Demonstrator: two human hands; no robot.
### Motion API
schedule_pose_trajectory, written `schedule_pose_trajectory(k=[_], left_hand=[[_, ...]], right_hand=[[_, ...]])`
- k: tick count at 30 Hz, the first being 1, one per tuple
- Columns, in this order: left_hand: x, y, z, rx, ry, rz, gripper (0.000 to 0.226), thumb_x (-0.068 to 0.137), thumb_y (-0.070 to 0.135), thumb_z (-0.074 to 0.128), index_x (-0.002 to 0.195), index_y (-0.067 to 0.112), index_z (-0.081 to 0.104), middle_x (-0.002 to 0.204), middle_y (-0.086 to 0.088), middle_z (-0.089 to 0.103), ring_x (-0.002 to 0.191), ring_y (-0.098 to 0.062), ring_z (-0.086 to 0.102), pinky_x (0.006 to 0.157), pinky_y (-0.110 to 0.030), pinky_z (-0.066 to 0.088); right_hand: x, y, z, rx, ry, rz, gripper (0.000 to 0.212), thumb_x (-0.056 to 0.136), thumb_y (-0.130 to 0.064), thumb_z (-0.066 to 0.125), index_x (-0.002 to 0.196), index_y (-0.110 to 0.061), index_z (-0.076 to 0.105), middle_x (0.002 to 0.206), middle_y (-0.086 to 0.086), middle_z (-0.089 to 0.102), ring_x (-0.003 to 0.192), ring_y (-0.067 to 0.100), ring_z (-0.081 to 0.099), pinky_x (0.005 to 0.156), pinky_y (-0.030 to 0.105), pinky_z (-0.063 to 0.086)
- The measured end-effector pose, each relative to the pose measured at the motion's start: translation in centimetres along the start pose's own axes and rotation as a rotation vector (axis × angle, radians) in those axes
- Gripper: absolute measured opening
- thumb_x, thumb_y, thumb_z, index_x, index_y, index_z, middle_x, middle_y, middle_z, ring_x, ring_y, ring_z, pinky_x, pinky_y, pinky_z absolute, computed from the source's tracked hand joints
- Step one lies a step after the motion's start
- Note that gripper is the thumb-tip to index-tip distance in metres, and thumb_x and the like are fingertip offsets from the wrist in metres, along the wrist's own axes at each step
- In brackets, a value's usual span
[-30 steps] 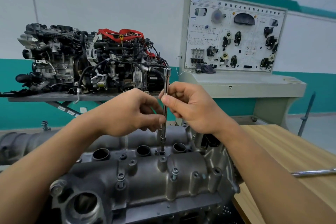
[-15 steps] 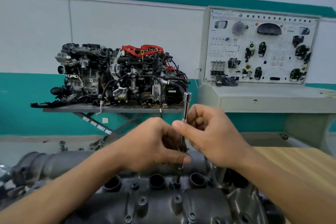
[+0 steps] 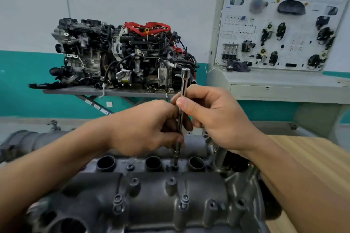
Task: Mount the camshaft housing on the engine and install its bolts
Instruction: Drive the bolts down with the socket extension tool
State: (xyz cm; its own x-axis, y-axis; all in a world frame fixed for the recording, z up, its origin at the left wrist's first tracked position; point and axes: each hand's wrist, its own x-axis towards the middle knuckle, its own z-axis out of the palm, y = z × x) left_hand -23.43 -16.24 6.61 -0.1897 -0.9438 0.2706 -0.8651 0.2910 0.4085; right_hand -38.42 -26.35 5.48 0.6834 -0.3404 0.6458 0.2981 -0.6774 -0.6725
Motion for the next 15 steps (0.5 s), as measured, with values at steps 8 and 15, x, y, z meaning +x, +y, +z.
schedule_pose_trajectory(k=[8, 15], left_hand=[[-2.8, -2.1, -1.3, 0.023, -0.195, -0.265, 0.058, 0.075, 0.066, 0.071, 0.127, 0.047, 0.053, 0.099, 0.030, 0.072, 0.086, 0.011, 0.068, 0.080, -0.016, 0.056], [-11.6, -4.7, -4.4, -0.265, 0.419, -0.192, 0.064, 0.078, 0.059, 0.077, 0.133, 0.032, 0.060, 0.109, 0.000, 0.077, 0.098, -0.023, 0.075, 0.075, -0.038, 0.061]], right_hand=[[0.0, 0.8, -0.6, 0.107, 0.109, 0.044, 0.028, 0.084, -0.008, 0.075, 0.061, -0.024, 0.071, 0.051, -0.015, 0.058, 0.045, -0.003, 0.048, 0.047, 0.007, 0.036], [0.6, 0.5, -0.5, 0.016, 0.143, 0.080, 0.021, 0.079, -0.021, 0.081, 0.060, -0.025, 0.074, 0.053, -0.005, 0.055, 0.051, 0.009, 0.045, 0.054, 0.024, 0.038]])
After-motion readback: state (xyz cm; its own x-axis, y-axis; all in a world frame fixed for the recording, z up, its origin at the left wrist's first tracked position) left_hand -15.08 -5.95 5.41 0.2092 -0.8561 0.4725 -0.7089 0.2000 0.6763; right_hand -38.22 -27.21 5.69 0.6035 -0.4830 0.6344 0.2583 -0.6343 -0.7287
